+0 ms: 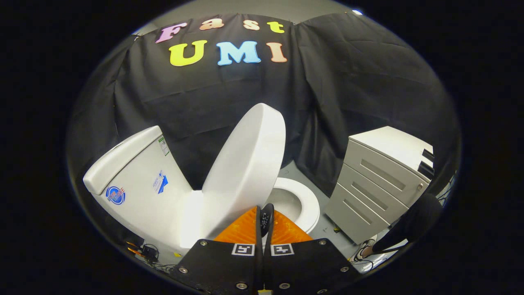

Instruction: Open the toilet lid.

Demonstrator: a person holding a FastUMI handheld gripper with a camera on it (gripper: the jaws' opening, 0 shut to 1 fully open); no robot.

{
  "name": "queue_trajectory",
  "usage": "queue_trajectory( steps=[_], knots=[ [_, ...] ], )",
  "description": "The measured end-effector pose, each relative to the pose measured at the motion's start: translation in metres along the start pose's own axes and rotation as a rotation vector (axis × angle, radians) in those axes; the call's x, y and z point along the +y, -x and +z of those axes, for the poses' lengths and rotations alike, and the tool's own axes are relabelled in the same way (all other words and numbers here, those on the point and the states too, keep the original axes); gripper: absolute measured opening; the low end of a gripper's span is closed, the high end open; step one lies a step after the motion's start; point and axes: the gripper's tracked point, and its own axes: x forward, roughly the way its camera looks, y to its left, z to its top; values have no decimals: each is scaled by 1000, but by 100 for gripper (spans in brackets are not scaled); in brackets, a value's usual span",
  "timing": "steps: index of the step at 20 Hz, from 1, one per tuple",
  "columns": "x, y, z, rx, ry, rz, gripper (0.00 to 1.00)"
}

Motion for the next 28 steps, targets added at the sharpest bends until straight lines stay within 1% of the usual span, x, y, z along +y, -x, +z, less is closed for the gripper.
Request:
queue_trajectory(
  steps=[7, 14, 20, 25, 28],
  knots=[
    [29, 13, 14, -52, 90, 7, 0],
    [55, 23, 23, -98, 93, 45, 0],
    [80, 33, 28, -124, 155, 54, 0],
    [102, 39, 32, -142, 238, 83, 0],
    [117, 45, 33, -157, 265, 105, 0]
  ],
)
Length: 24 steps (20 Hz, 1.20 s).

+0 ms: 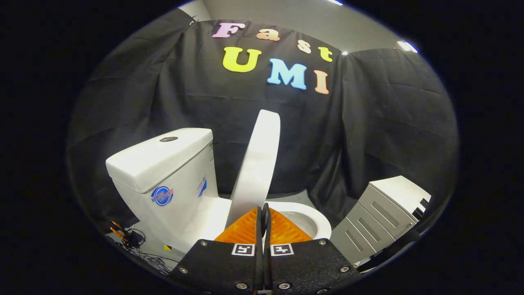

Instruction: Open the toilet lid.

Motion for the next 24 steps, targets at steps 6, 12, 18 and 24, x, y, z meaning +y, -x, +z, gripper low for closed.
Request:
queue_trajectory(
  steps=[6, 12, 18, 24],
  knots=[
    [33, 3, 9, -30, 59, 62, 0],
    [66, 6, 15, -55, 160, 131, 0],
    [98, 8, 19, -70, 208, 210, 0],
    [103, 9, 20, -81, 255, 200, 0]
  ],
)
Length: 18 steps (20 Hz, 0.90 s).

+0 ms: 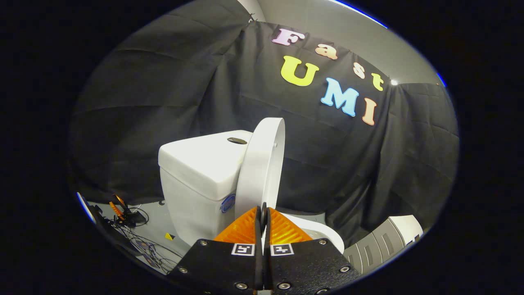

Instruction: Open the toilet lid.

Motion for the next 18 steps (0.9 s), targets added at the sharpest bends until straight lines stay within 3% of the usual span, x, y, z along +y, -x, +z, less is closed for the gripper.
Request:
queue_trajectory(
  steps=[5, 7, 9, 12, 13, 18],
  knots=[
    [2, -2, 1, -4, -17, 55, 1],
    [10, -3, 0, 3, -33, 94, 11],
    [20, -1, 0, -1, -44, 141, 24],
    [41, 15, 9, -35, -38, 234, 84],
    [40, 23, 13, -48, -37, 248, 93],
    [4, 56, 52, -145, -238, 295, 95]
  ],
)
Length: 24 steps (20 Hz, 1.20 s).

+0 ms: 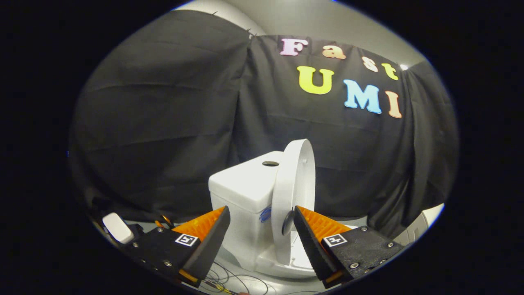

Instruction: Open the toilet lid.

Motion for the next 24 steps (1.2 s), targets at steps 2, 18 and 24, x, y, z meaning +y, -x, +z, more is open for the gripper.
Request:
queue_trajectory(
  steps=[2, 18, 24],
  knots=[
    [-13, 8, 22, -52, -96, 13, 95],
    [-292, 176, 90, -352, -106, -321, 94],
    [-338, 205, 68, -300, 9, -342, 94]
  ],
)
